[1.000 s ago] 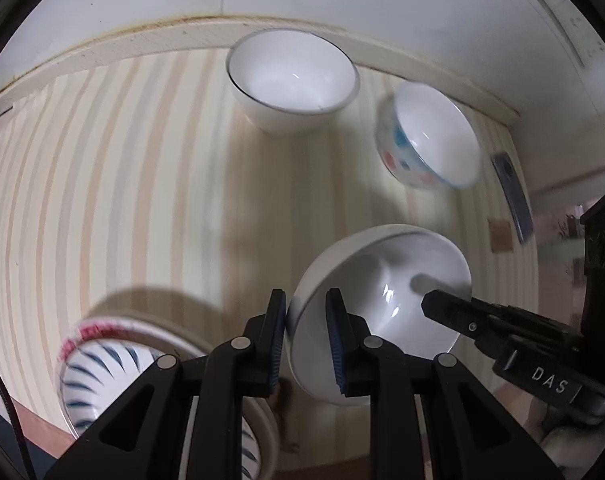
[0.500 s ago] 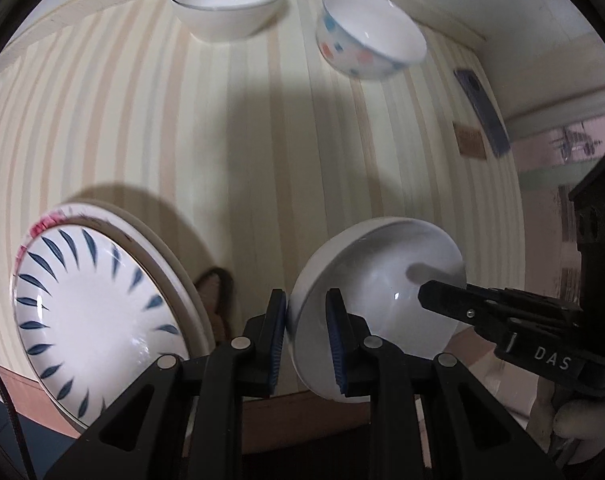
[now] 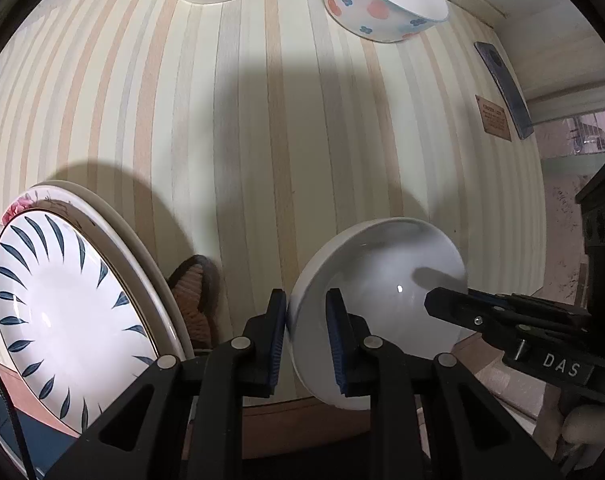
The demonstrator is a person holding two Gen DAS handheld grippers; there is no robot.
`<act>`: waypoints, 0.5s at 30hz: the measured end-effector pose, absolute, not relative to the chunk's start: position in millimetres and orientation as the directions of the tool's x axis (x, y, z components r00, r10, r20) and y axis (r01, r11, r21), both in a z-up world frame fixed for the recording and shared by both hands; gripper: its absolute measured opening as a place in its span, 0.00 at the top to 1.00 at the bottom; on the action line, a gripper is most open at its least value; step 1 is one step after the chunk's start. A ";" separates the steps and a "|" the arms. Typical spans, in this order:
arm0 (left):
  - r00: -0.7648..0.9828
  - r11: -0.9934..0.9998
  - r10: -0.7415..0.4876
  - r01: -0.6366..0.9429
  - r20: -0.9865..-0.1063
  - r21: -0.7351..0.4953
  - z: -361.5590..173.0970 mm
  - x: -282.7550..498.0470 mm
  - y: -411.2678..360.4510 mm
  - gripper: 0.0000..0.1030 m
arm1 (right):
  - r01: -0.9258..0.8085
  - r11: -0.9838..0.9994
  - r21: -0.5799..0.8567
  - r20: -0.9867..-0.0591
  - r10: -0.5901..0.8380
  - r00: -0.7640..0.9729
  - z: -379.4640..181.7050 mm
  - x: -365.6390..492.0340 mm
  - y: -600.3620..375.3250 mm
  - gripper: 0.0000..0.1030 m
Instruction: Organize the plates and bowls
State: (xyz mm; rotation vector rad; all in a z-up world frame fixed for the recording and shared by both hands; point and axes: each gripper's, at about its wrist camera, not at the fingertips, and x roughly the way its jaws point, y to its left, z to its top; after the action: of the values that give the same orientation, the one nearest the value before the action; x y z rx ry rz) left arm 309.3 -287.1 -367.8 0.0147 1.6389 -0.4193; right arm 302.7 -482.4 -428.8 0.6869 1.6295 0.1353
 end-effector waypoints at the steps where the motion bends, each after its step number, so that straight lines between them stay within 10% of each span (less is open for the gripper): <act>1: -0.119 0.933 -0.239 0.246 -0.964 -0.262 -362.7 311.4 -284.3 0.82 | 0.365 0.801 0.475 -0.856 0.517 -0.021 -428.2 303.3 -484.8 0.79; 9: 0.109 0.929 -0.321 0.229 -0.941 -0.290 -285.7 369.5 -279.1 0.70 | 0.340 0.761 0.553 -0.833 0.515 0.204 -363.4 341.9 -540.4 0.54; 15: 0.155 0.918 -0.379 0.186 -0.913 -0.349 -299.7 443.9 -302.4 0.70 | 0.354 0.714 0.605 -0.784 0.456 0.421 -361.3 412.3 -577.1 0.54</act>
State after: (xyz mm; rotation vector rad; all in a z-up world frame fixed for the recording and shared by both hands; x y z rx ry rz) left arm 443.9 -302.4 -299.7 -0.1688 1.3581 -0.4069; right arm 412.3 -577.1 -361.3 0.8223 1.1722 0.0741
